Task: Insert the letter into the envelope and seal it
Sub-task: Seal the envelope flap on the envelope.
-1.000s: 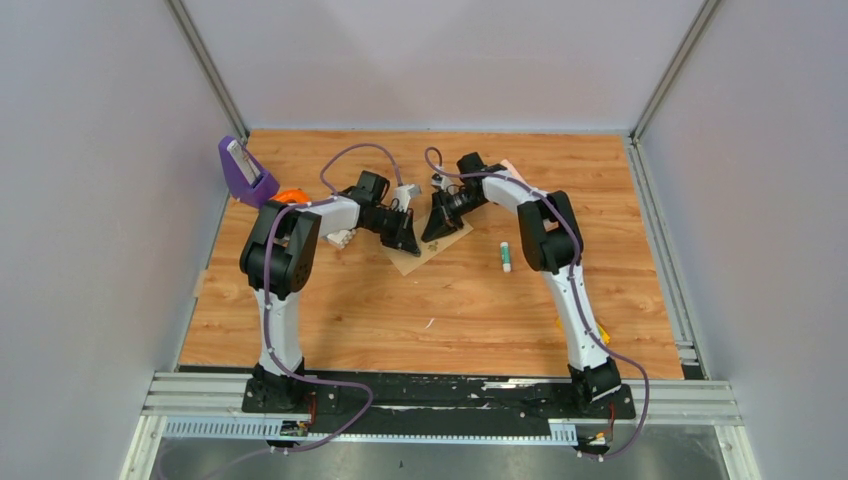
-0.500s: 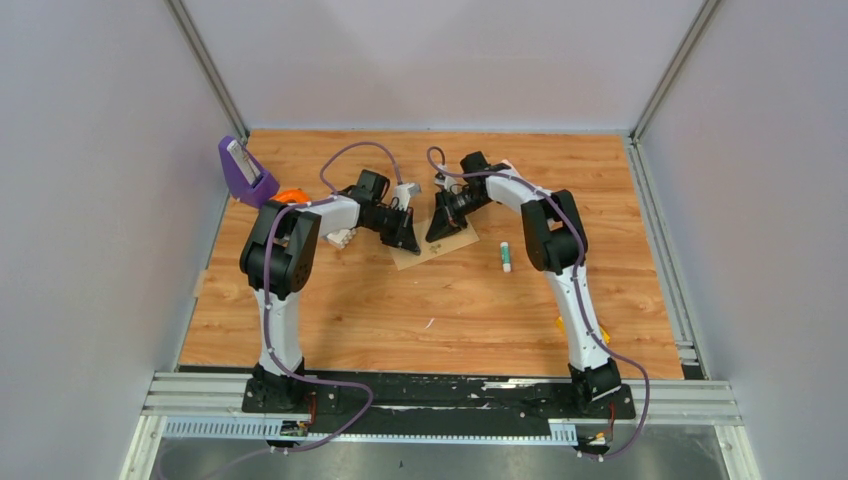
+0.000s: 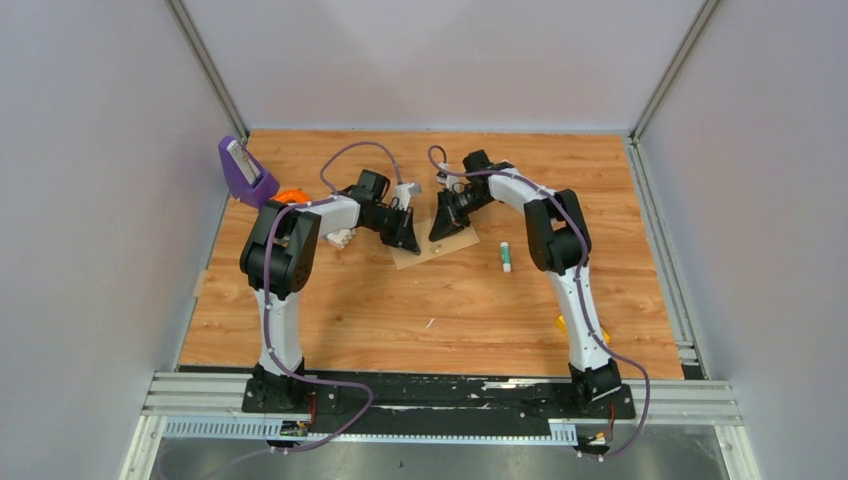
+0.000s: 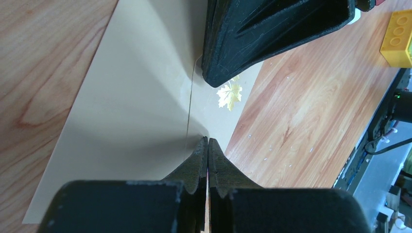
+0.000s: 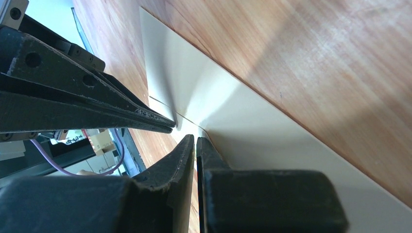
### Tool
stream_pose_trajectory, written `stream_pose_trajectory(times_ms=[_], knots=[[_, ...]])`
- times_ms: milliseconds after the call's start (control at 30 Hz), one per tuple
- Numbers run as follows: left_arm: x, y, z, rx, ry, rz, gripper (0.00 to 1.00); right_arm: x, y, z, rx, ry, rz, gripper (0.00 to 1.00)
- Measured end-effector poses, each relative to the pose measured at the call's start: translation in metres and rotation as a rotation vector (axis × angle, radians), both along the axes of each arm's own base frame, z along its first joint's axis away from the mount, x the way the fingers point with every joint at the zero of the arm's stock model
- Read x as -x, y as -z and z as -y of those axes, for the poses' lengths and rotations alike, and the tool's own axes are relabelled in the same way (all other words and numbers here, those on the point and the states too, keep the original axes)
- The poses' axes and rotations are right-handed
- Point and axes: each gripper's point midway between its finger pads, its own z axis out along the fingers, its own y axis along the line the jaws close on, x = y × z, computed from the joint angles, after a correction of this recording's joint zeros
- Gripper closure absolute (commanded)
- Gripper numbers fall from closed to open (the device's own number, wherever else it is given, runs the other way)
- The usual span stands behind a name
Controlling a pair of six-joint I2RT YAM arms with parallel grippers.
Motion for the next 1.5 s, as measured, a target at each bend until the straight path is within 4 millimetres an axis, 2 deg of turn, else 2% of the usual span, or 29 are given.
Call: stream_pose_trajectory(times_ms=[933,1300,1500], knots=[[-0.002,0.0,0.0,-0.005,-0.003,0.006,1.0,-0.001,0.0,0.023,0.029,-0.007,0.066,0.91],[-0.002,0.0,0.0,-0.004,-0.003,0.006,1.0,0.002,-0.002,0.016,0.03,-0.03,0.076,0.91],[-0.002,0.0,0.0,-0.004,-0.003,0.006,1.0,0.001,-0.002,-0.003,0.023,-0.056,0.091,0.91]])
